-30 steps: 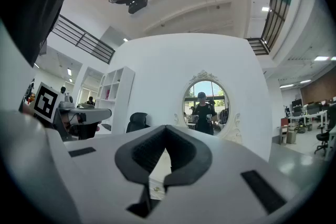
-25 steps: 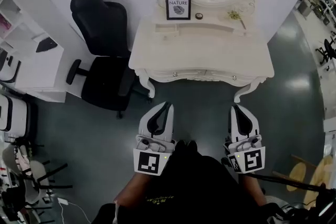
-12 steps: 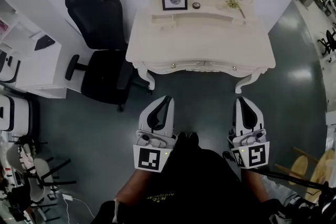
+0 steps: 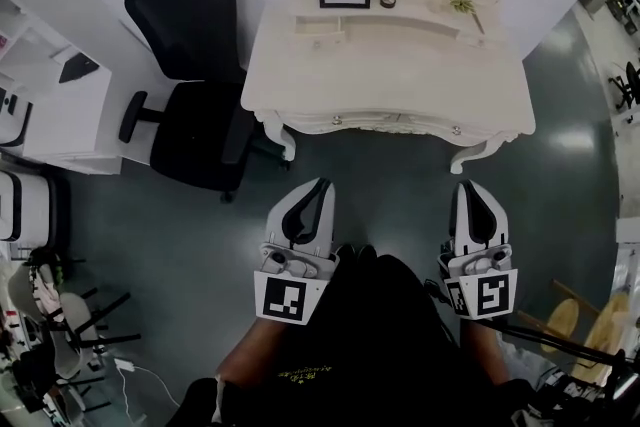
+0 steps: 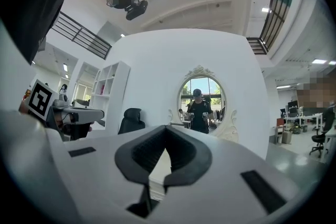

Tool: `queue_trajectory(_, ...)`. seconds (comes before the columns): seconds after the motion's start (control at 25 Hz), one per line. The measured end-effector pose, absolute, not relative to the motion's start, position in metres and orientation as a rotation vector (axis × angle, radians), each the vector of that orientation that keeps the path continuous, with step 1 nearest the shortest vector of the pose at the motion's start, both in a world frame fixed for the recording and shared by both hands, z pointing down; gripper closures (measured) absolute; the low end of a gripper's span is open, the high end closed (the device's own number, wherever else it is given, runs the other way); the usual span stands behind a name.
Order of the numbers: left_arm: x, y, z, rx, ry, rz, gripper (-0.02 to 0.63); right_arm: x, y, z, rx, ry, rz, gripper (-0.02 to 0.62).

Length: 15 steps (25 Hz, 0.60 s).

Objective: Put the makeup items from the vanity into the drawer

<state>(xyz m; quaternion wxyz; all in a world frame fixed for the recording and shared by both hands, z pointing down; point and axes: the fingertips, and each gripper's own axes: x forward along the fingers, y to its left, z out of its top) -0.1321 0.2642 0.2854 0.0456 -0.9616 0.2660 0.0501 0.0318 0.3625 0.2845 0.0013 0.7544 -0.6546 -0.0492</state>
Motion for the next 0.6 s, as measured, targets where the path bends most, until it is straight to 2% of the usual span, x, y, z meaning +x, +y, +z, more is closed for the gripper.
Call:
queue_trajectory(0.32,-0.110,0.207,0.299,-2.937,0.871,0.134,0.580,0.049,0.294,0.294,2.292,-2.120,-0.109,0.595)
queue_trajectory(0.6,-0.054,0.121,0.303,-2.859,1.043,0.139,0.580,0.121,0.193,0.301,2.194,-2.242,-0.150,0.595)
